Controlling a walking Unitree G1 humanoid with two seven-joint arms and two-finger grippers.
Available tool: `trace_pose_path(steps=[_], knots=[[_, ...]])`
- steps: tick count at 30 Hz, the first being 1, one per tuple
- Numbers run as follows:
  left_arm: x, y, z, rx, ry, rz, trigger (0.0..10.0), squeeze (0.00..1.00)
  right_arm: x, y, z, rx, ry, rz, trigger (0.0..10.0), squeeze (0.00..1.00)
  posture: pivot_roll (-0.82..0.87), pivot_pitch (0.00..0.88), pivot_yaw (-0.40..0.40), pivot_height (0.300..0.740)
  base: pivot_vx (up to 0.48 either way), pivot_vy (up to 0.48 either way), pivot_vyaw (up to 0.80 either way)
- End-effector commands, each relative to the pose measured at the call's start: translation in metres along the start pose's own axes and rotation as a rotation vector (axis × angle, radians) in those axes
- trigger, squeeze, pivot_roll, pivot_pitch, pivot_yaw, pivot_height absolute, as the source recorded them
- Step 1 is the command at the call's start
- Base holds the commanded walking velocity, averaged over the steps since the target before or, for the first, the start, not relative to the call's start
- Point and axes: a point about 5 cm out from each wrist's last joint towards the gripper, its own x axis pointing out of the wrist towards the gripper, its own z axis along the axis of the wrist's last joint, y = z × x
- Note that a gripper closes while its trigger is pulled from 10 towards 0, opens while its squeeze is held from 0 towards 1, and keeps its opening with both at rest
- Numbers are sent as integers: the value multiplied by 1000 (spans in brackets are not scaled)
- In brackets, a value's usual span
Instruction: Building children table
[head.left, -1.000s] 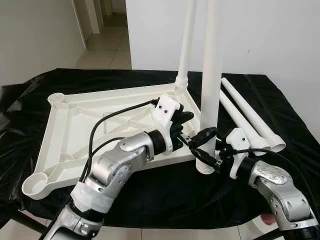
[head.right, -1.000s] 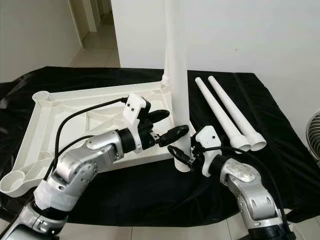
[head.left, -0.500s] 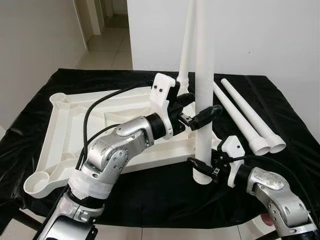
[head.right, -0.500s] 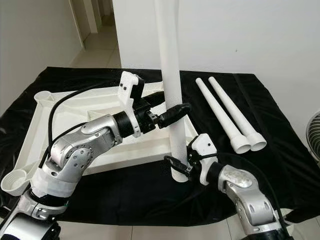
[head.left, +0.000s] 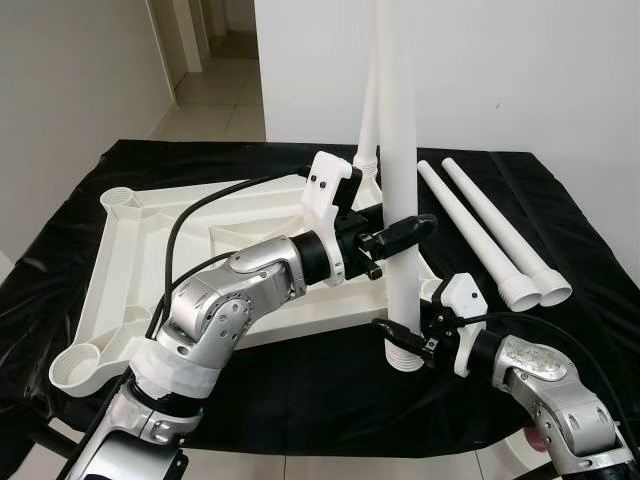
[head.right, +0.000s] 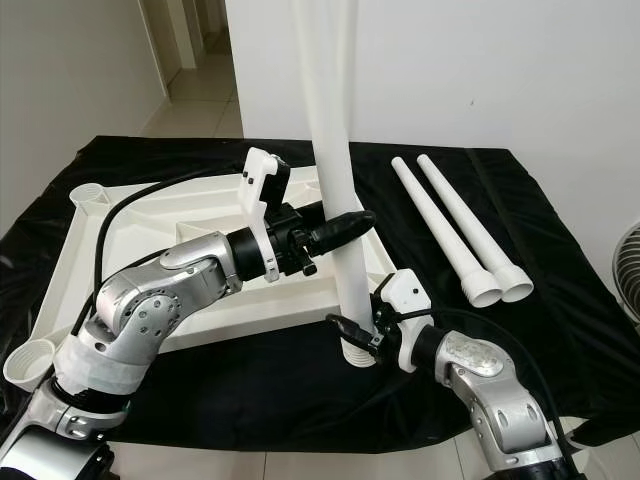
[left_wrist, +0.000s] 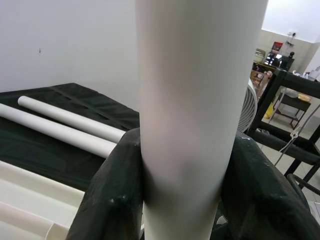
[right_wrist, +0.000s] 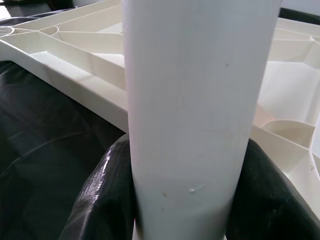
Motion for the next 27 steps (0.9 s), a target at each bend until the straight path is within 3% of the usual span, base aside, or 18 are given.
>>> trace_pose_path(steps=[1,6,7,9,10,17,18,19,20,27], knots=[[-1,-17,1,19,11,-296,0,0,2,2,6,-12,-21,16,10000,0,-45,28,56,740,0,0,0],[0,-12,-1,30,44,-265,0,0,4,-3,6,12,-21,-11,10000,0,-43,34,54,740,0,0,0],[0,-9,0,35,54,-242,2196,0,4,-7,7,27,-31,-32,10000,812,-43,34,54,740,0,0,0],[1,-7,0,38,59,-227,2196,0,5,-9,8,37,-38,-47,10000,812,-43,34,54,740,0,0,0],[2,-6,3,34,54,-211,10000,0,6,-10,10,45,-55,-54,10000,1000,-42,37,56,740,0,0,0],[7,8,18,56,49,-64,10000,0,11,-21,17,15,-90,-172,10000,1000,-41,36,55,740,0,0,0],[7,11,21,65,41,-39,10000,0,13,-24,18,10,-91,-200,10000,486,-41,36,55,740,0,0,0],[7,11,21,65,41,-39,10000,0,13,-24,18,10,-91,-200,10000,486,-41,36,55,740,0,0,0],[7,15,25,72,33,-7,10000,0,15,-26,19,7,-96,-229,10000,0,-41,36,56,740,0,0,0],[10,28,50,141,10,72,10000,0,30,-38,26,24,-125,-374,10000,0,-37,30,47,740,0,0,0]])
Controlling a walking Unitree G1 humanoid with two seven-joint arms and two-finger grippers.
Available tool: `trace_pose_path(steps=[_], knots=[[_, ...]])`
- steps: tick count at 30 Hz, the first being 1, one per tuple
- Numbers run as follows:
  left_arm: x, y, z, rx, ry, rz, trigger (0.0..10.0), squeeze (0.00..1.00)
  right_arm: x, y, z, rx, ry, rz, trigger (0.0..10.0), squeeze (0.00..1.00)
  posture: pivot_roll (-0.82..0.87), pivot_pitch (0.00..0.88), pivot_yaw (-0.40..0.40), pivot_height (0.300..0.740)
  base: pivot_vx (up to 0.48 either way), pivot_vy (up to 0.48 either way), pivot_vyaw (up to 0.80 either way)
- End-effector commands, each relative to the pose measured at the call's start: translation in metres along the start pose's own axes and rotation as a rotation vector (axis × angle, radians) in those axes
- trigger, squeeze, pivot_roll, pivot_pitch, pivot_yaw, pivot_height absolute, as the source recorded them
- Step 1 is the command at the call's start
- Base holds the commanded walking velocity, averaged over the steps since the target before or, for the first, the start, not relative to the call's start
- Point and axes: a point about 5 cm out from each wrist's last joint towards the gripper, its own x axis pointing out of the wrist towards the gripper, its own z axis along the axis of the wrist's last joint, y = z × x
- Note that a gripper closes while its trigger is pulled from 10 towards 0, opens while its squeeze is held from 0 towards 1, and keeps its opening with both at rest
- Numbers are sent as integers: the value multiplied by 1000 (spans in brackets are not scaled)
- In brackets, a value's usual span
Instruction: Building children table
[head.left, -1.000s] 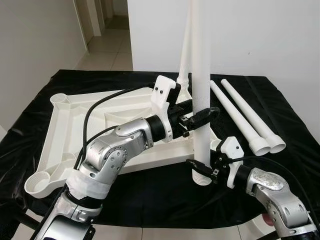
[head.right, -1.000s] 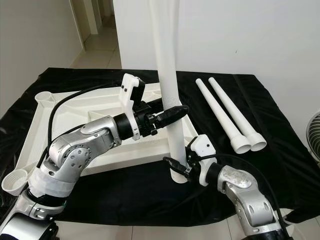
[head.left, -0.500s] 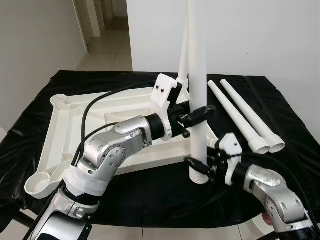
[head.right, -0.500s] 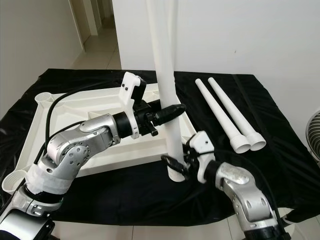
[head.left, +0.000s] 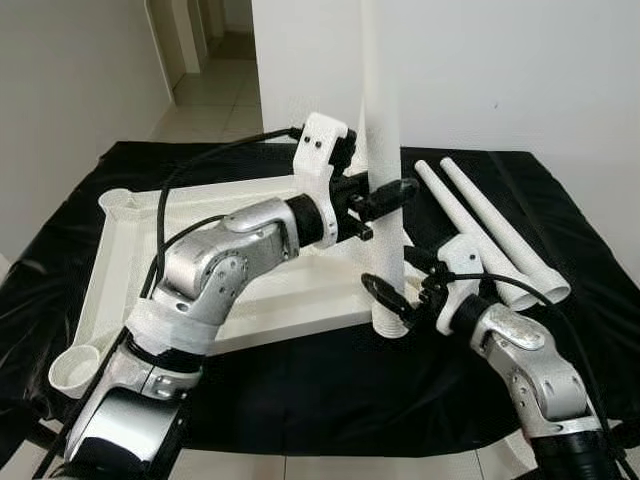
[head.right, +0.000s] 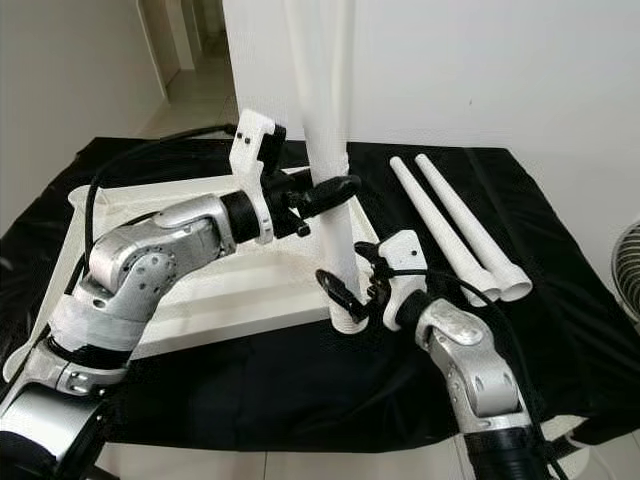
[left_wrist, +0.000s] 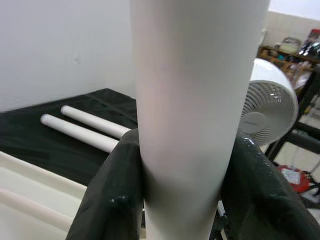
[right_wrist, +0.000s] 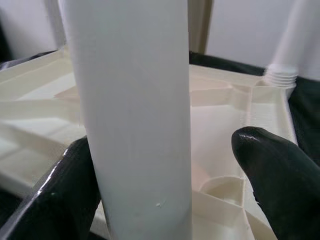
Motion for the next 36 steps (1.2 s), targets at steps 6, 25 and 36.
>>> trace_pose_path(steps=[6,25,36], knots=[[3,10,24,73,-47,65,10000,0,15,-13,2,-30,-11,-184,10000,0,-38,25,39,740,0,0,0],[20,21,27,-3,-194,355,10000,0,46,5,3,-33,-100,-451,10000,0,-44,33,33,740,0,0,0],[34,19,6,39,-147,538,10000,0,59,15,7,-94,-151,-524,10000,0,-42,27,37,740,0,0,0]])
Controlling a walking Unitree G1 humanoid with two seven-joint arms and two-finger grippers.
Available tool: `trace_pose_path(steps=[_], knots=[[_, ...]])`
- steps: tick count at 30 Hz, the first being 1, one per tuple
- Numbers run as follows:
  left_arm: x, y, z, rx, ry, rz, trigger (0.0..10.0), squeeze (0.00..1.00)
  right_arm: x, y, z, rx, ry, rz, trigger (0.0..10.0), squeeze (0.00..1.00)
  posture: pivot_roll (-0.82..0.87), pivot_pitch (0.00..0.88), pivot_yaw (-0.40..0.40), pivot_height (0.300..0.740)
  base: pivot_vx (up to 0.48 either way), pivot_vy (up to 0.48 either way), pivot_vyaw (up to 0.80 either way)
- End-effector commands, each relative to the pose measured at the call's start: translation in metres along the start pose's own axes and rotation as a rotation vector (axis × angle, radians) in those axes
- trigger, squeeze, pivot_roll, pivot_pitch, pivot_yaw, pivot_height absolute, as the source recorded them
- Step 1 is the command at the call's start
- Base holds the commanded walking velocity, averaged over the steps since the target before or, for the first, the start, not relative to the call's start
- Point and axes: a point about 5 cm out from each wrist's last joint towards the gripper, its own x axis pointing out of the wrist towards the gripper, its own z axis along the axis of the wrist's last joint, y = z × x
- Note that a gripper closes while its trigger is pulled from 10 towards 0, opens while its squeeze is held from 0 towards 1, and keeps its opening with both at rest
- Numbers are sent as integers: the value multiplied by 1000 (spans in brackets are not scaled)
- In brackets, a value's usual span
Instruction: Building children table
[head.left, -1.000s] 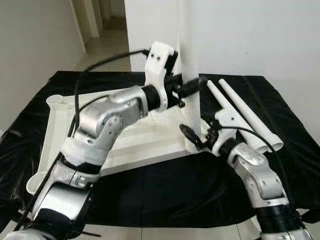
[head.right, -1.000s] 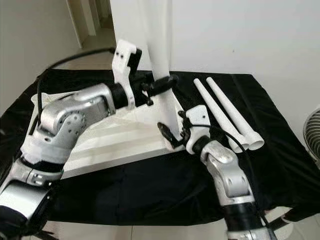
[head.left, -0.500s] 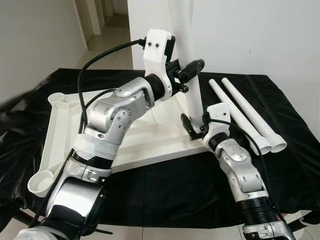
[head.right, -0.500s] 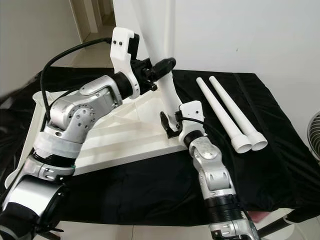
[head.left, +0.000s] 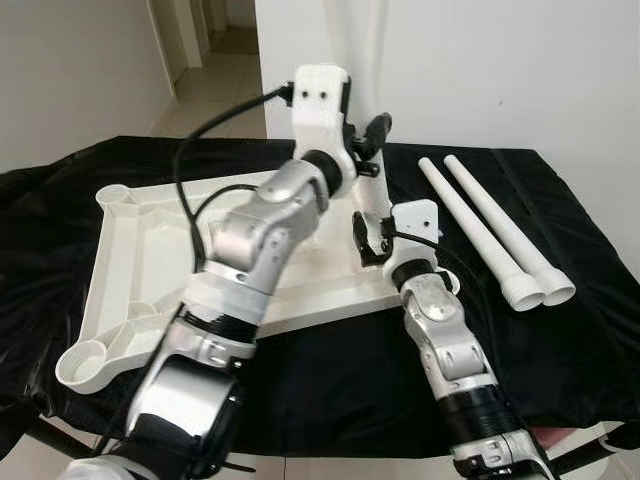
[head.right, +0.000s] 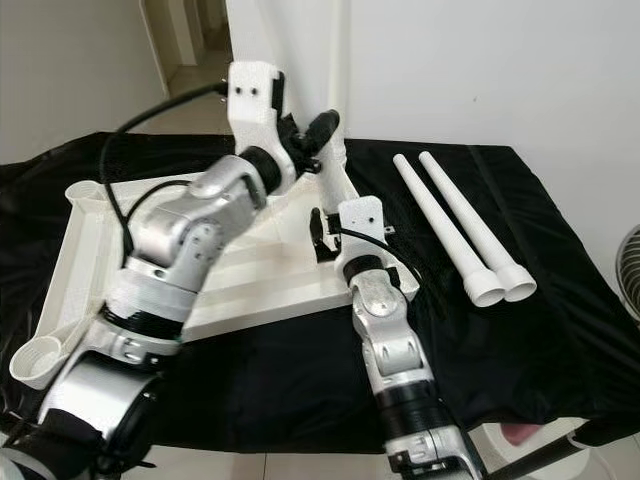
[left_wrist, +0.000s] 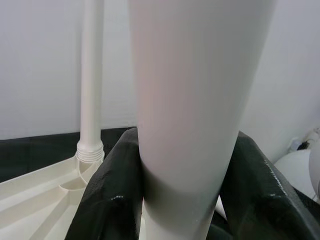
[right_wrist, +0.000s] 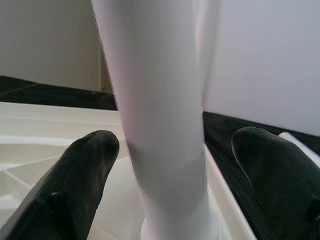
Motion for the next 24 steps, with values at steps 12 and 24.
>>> trace_pose_path(steps=[12,24], knots=[[3,-12,-3,-11,-6,67,10000,0,13,-2,-17,-121,31,-111,10000,0,-22,11,32,740,0,0,0],[4,-15,2,-16,-24,67,10000,0,19,1,-22,-215,47,-140,10000,0,-15,18,29,740,0,0,0]])
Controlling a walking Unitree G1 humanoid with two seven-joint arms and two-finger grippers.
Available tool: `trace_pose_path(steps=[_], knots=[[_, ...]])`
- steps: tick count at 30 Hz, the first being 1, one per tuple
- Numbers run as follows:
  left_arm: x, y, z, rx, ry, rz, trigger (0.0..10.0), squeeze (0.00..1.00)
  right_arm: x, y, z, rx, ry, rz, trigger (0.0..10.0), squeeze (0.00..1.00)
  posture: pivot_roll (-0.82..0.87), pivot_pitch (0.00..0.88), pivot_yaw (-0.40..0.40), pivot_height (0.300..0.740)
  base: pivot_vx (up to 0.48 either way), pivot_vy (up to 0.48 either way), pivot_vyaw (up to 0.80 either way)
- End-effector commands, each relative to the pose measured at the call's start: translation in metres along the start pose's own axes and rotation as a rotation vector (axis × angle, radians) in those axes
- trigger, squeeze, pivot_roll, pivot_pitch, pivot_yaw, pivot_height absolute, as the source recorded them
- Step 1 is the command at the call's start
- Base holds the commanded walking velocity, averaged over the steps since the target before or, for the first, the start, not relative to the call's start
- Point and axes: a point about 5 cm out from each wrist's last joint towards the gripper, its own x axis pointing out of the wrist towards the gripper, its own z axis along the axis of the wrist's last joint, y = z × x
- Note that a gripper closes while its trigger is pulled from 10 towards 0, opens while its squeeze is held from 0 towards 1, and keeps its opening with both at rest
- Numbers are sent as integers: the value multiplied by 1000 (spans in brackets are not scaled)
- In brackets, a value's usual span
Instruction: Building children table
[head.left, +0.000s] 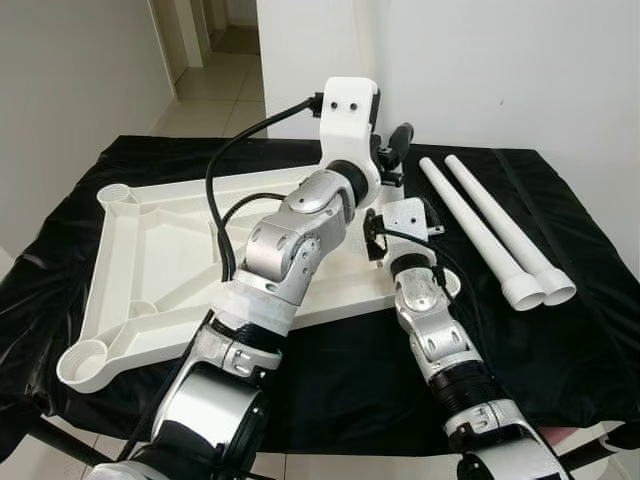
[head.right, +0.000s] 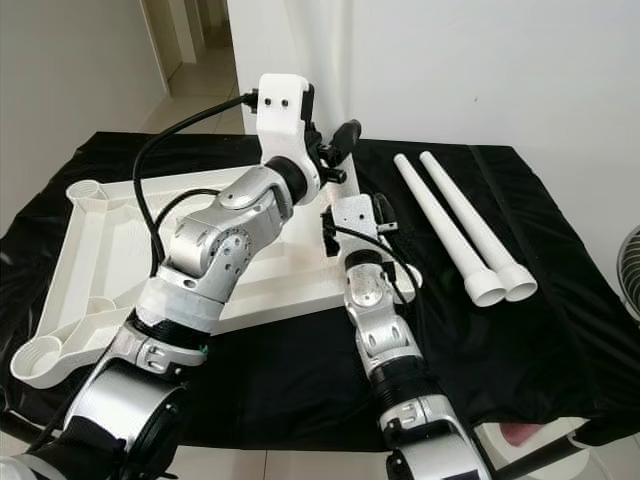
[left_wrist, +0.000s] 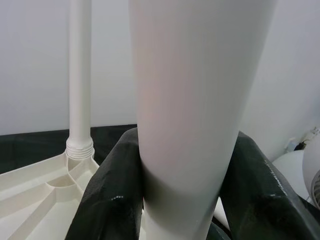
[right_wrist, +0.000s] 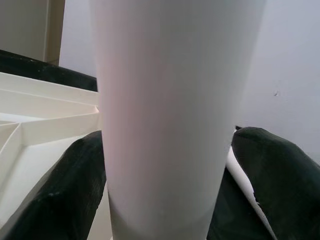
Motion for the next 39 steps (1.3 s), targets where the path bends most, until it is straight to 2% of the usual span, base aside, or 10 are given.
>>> trace_pose_path(steps=[1,3,7,10,26,27,28,29,38,39], knots=[[0,2,7,8,-24,74,10000,0,0,4,0,-14,-4,4,10000,0,-15,18,29,740,0,0,0],[0,1,7,7,-24,71,10000,0,0,6,0,-12,-6,9,10000,0,-15,18,29,740,0,0,0],[0,-3,8,4,-23,55,10000,0,1,9,0,-26,-6,-4,980,0,-14,23,30,740,0,0,0],[0,-4,8,3,-24,53,10000,0,2,9,0,-35,-5,-11,0,0,-14,25,30,740,0,0,0],[0,-11,12,-71,-52,6,10000,0,6,1,-4,19,47,-99,0,0,-7,33,26,740,0,0,0],[-1,-15,14,-53,-74,-23,10000,0,7,0,-5,20,52,-108,4314,0,-6,32,27,740,0,0,0],[-1,-15,14,-53,-74,-23,10000,0,7,0,-5,20,52,-108,4314,0,-6,32,27,740,0,0,0],[-3,-17,15,-39,-90,-45,10000,1000,8,0,-5,30,58,-112,10000,0,-6,32,27,740,0,0,0],[-4,-23,13,-55,-85,-110,10000,1000,11,-1,-7,56,87,-115,10000,0,-9,34,34,740,0,0,0],[-4,-24,13,-41,-84,-114,10000,757,11,-1,-7,69,96,-114,10000,0,-9,35,35,740,0,0,0]])
